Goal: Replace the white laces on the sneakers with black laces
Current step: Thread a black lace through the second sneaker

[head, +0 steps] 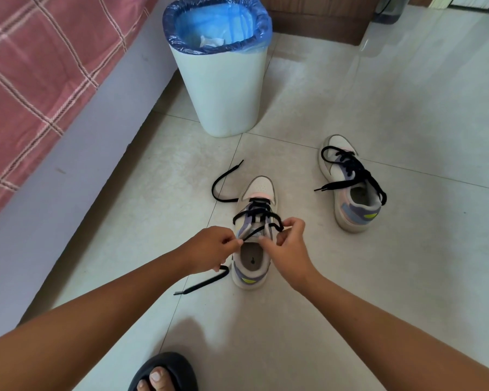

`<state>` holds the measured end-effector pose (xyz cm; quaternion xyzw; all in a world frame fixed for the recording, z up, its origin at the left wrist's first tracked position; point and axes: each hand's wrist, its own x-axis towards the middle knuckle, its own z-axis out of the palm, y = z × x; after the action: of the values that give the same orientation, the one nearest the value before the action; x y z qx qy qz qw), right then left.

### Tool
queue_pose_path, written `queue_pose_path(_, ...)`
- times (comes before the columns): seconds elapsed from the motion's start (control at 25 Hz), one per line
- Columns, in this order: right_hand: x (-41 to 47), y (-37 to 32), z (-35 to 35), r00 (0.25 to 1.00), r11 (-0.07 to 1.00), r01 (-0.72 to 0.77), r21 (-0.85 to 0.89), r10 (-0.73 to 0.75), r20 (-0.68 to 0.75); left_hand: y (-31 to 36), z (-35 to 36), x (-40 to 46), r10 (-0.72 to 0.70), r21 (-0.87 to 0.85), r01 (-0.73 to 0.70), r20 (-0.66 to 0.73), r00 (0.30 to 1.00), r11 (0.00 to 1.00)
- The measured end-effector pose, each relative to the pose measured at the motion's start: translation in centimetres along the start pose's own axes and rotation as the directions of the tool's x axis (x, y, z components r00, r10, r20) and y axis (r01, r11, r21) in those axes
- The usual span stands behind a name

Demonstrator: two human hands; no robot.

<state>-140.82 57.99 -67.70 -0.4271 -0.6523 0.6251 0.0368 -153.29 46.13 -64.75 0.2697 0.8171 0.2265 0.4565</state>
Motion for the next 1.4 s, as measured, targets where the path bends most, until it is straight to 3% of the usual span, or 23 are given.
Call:
queue_pose_path(0.08, -0.1, 0.3, 0.8, 0.999, 0.998, 0.026, -0.053, -0.028, -0.034, 0.0, 0.1, -0.2, 0.057, 0.108, -0.052, -0.050, 0.997, 0.993)
queue_pose_path(0.2, 0.4, -0.1, 1.5, 0.978, 0.998, -0.040, 0.049, 0.049, -0.203, 0.2, 0.0, -0.9, 0.187, 0.328, -0.154, -0.069, 0.980, 0.932)
queue_pose_path(0.28, 0.5, -0.3, 1.6, 0.959, 0.988, -0.069, 0.142, 0.105, -0.265, -0.1, -0.5, -1.7, 0.271, 0.562, -0.196, -0.051, 0.961, 0.803)
queue_pose_path(0.36, 0.8, -0.4, 1.2, 0.944, 0.974, -0.097, 0.205, 0.155, -0.290, -1.5, -1.4, -2.8, 0.438, 0.775, -0.254, -0.034, 0.898, 0.579)
queue_pose_path(0.44, 1.3, -0.4, 0.6, 0.934, 0.969, -0.122, 0.217, 0.186, -0.305, -3.6, -2.2, -4.2, 0.494, 0.852, -0.276, 0.024, 0.869, 0.445)
queue_pose_path(0.56, 1.8, -0.4, 0.1, 0.942, 0.973, -0.145, 0.178, 0.191, -0.276, -8.3, -1.8, -5.3, 0.535, 0.873, -0.302, 0.058, 0.843, 0.382)
queue_pose_path(0.68, 1.9, -0.3, 0.3, 0.953, 0.984, -0.140, 0.112, 0.164, -0.254, -10.0, -0.6, -5.0, 0.549, 0.919, -0.310, 0.132, 0.825, 0.245)
queue_pose_path(0.88, 1.9, -0.1, 0.4, 0.968, 0.997, -0.070, 0.025, 0.074, -0.241, -10.3, 0.8, -5.2, 0.362, 0.860, -0.334, 0.191, 0.913, 0.387)
queue_pose_path(0.96, 1.6, 0.3, 0.6, 0.977, 0.997, 0.026, -0.067, -0.040, -0.211, -8.5, 1.0, -5.6, 0.345, 0.846, -0.385, 0.260, 0.902, 0.368)
queue_pose_path(1.0, 1.5, 0.6, 0.6, 0.972, 0.986, 0.085, -0.142, -0.113, -0.204, -7.6, 0.7, -5.0, 0.266, 0.836, -0.360, 0.267, 0.926, 0.414)
queue_pose_path(1.08, 1.6, 1.5, 0.6, 0.954, 0.937, 0.164, -0.307, -0.230, -0.192, -5.4, -0.6, -3.3, 0.064, 0.760, -0.225, 0.236, 0.970, 0.610)
queue_pose_path(1.16, 2.0, 2.1, 0.3, 0.945, 0.891, 0.191, -0.412, -0.281, -0.170, -3.5, -1.8, -0.2, 0.129, 0.661, -0.143, 0.070, 0.989, 0.737)
queue_pose_path(1.24, 2.4, 2.3, 0.1, 0.943, 0.875, 0.209, -0.436, -0.298, -0.147, -1.7, -2.1, 3.4, 0.253, 0.485, -0.149, -0.155, 0.955, 0.861)
queue_pose_path(1.32, 2.7, 2.3, -0.1, 0.947, 0.888, 0.212, -0.407, -0.290, -0.139, 0.3, -1.1, 6.3, 0.248, 0.322, -0.173, -0.208, 0.946, 0.931)
queue_pose_path(1.4, 2.9, 2.2, -0.3, 0.948, 0.894, 0.224, -0.387, -0.291, -0.125, 1.7, -0.1, 8.4, 0.181, 0.289, -0.126, -0.172, 0.968, 0.949)
